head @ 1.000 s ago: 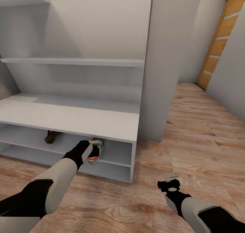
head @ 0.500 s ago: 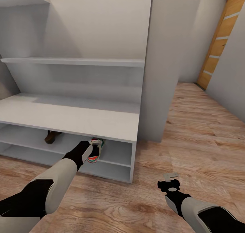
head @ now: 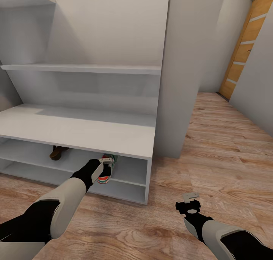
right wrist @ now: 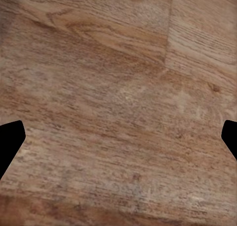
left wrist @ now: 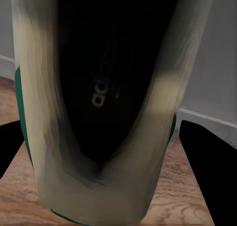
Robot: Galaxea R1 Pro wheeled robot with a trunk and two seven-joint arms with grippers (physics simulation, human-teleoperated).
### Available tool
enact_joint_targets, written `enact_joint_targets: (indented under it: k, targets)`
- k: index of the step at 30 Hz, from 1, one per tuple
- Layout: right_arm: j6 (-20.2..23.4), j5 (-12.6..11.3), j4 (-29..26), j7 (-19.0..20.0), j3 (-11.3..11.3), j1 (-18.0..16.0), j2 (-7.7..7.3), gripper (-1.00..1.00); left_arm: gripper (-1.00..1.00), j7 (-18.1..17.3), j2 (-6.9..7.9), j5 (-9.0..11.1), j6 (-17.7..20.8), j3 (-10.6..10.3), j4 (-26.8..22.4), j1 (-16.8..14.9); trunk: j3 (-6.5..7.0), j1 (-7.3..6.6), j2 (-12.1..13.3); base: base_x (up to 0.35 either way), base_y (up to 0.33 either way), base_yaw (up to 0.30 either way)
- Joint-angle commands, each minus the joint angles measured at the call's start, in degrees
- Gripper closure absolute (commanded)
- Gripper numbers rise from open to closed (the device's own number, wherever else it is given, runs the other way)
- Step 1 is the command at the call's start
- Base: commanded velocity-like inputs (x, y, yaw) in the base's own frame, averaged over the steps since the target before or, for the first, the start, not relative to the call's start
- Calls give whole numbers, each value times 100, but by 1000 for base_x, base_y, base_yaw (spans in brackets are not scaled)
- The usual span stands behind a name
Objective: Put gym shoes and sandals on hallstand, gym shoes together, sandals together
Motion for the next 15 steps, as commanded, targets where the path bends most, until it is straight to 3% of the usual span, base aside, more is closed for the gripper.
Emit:
enact_joint_targets:
  k: [1, 15]
  targets:
    - [-41, -36, 24, -5, 41, -9, 3, -100, 100, 44, -2, 53, 12, 22, 20, -1, -5, -1, -2, 0, 0, 0]
    - [-41, -36, 24, -5, 41, -9, 3, -100, 100, 44, 2, 51, -104, 22, 144, -1, -5, -1, -2, 0, 0, 0]
